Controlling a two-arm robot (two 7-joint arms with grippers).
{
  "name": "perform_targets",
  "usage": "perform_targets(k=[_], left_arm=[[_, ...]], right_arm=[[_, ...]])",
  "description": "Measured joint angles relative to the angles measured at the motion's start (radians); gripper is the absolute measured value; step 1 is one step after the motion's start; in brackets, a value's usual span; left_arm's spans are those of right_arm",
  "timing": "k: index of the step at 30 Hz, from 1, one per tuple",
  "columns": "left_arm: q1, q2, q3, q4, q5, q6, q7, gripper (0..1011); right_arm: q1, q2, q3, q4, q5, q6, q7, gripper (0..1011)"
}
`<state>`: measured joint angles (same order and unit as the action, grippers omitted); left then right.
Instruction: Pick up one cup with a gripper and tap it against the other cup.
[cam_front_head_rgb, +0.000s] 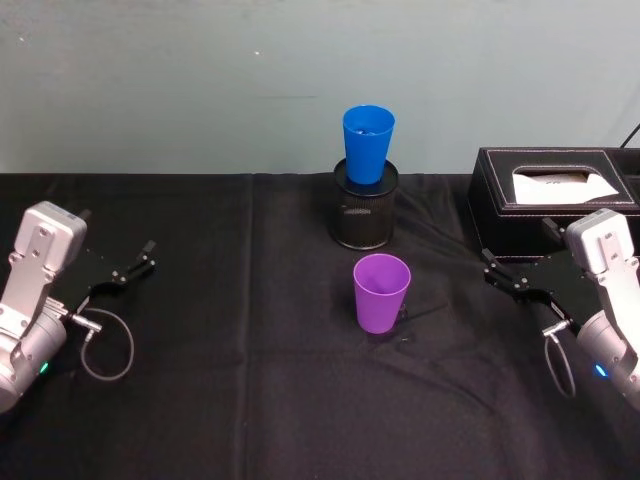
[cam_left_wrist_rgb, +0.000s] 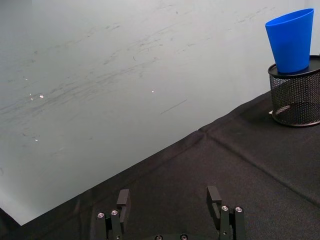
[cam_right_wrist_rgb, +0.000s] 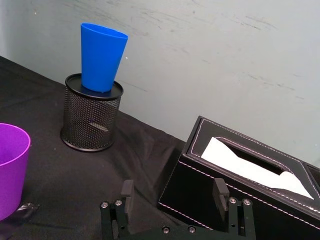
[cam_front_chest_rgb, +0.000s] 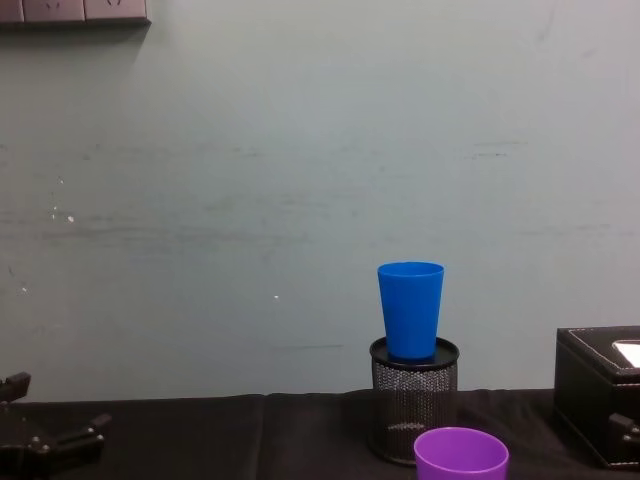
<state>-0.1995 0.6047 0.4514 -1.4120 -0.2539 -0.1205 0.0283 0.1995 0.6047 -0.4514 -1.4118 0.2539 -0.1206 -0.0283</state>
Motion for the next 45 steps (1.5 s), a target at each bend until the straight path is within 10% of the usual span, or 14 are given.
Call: perform_targets(k=[30, 45], left_arm=[[0.0, 0.0, 0.0, 0.0, 0.0, 0.0, 0.0, 1000], [0.0, 0.0, 0.0, 0.0, 0.0, 0.0, 0.0, 1000]], right_arm=[[-0.034, 0.015, -0.02, -0.045, -0.004, 0.035, 0.078, 1002], [-0.009, -0.137, -0.042, 0.025, 0.124, -0.019, 0.273, 1002]])
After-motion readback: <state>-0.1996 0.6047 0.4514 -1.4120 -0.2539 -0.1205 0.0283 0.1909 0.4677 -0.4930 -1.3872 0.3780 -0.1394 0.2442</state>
